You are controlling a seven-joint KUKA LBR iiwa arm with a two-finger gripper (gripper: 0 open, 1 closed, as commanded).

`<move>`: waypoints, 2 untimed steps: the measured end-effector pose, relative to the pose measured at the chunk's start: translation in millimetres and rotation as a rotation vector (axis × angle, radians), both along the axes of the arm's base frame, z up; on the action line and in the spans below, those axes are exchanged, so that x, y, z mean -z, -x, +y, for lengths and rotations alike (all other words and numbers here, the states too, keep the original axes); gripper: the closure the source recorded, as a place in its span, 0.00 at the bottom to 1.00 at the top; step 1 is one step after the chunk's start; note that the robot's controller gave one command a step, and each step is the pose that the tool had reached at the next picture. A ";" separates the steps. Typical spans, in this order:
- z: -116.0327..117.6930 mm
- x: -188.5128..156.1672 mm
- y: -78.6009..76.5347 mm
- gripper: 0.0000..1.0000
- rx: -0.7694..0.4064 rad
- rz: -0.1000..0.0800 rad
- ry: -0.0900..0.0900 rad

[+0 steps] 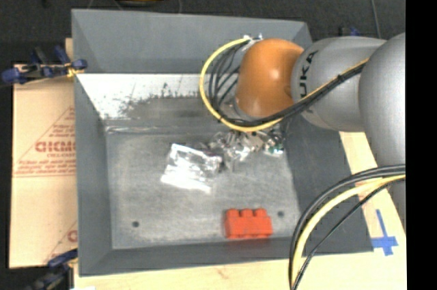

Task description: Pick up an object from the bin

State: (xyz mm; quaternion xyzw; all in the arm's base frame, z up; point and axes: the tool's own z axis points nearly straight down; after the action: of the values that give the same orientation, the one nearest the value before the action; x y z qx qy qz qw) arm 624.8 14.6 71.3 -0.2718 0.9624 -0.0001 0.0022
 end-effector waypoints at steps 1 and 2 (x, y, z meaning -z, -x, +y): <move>-45.8 -35.8 -10.9 1.00 0.161 -0.005 0.000; -38.2 -105.7 -17.3 1.00 0.215 -0.008 -0.003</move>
Offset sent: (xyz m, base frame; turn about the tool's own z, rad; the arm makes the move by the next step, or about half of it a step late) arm 0.0086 -0.0437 0.0333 0.1601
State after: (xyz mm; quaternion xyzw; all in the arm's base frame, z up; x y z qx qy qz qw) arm 642.1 -23.6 177.0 -0.1669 0.9859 -0.0003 0.0065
